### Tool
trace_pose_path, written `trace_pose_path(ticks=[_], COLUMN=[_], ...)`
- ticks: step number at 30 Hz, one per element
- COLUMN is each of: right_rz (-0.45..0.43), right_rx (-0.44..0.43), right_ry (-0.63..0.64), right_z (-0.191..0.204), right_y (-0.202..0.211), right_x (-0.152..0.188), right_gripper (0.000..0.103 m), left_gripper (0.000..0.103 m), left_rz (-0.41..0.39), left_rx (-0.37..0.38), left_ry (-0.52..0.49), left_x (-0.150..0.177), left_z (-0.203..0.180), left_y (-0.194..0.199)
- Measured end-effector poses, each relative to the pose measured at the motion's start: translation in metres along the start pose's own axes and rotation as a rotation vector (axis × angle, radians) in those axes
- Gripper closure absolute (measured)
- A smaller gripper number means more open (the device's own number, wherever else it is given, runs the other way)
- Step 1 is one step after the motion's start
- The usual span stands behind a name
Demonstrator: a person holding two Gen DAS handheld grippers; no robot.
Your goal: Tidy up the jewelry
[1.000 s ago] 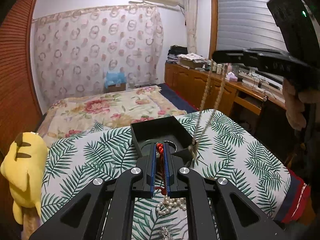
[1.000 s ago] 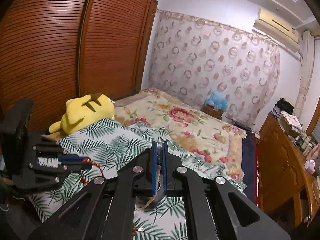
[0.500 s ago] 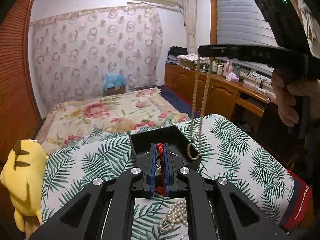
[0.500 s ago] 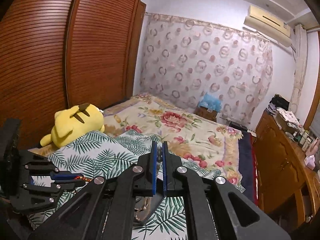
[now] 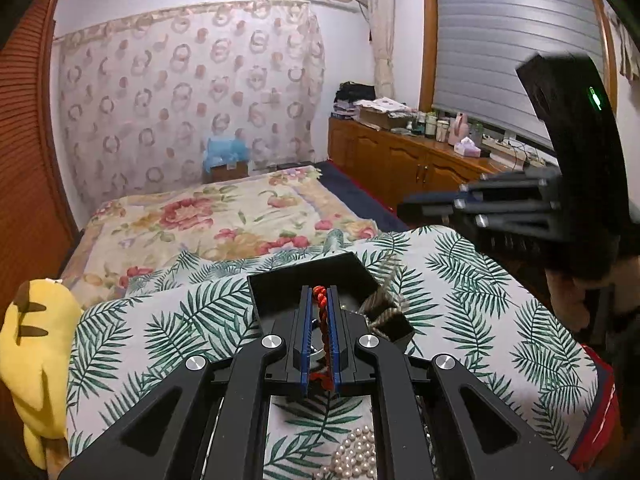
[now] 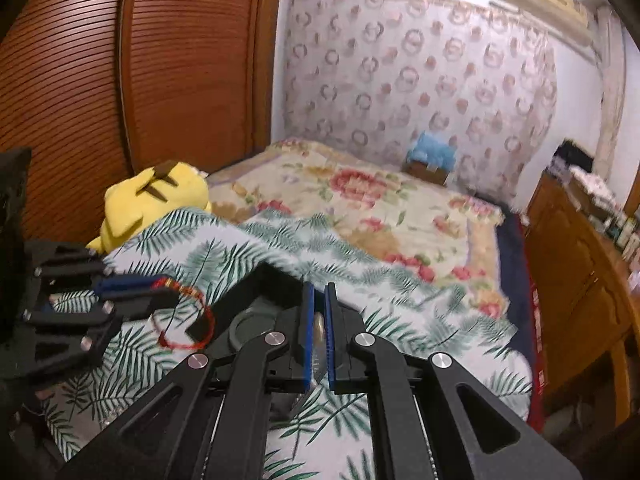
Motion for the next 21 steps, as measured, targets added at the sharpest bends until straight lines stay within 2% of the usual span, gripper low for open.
trace_pose_path(ticks=[7,8,9,11,16,21], right_rz=[0.017,0.018,0.019,0.02,0.028,0.05], right_rx=[-0.012,-0.013,-0.015,-0.016,-0.035,-0.078], right_ry=[-0.015,-0.018,-0.021,-0.027,-0.048,-0.074], right_z=[-0.001,-0.002,-0.002,-0.003,-0.001,0.011], right_y=[0.0,0.001,0.001,0.004,0.006,0.003], right_x=[0.029,0.034,0.037,0.048,0.074,0.103], right_gripper=[0.09,0.088,0.088,0.088,0.088,0.088], left_gripper=[0.096,0.092,0.08,0.068,0.065,0.056], left_rz=[0.024,0.027,0.031,0.022,0.024,0.026], left_rx=[-0.015,-0.018,-0.022,-0.026,-0.04,-0.046], left_ry=[-0.012,-0.013,-0.012,-0.011,-0.026,-0.042], left_x=[0.0,-0.001,-0.001,-0.002,0.001,0.012], left_z=[-0.006,-0.007,-0.007,-0.009,-0.011,-0.013], left_y=[-0.02,-0.022,-0.023,-0.023,-0.019,-0.008])
Point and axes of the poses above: each gripper's, at about its wrist camera, not at the fingertips, and y roughly against the way its jaws point, z to its left, x to its underside, the point moved 5 cm from there along -y, roughly the way its jaws point, and after that the axes turned 9 degrees about -x, right-handed, at the moved point
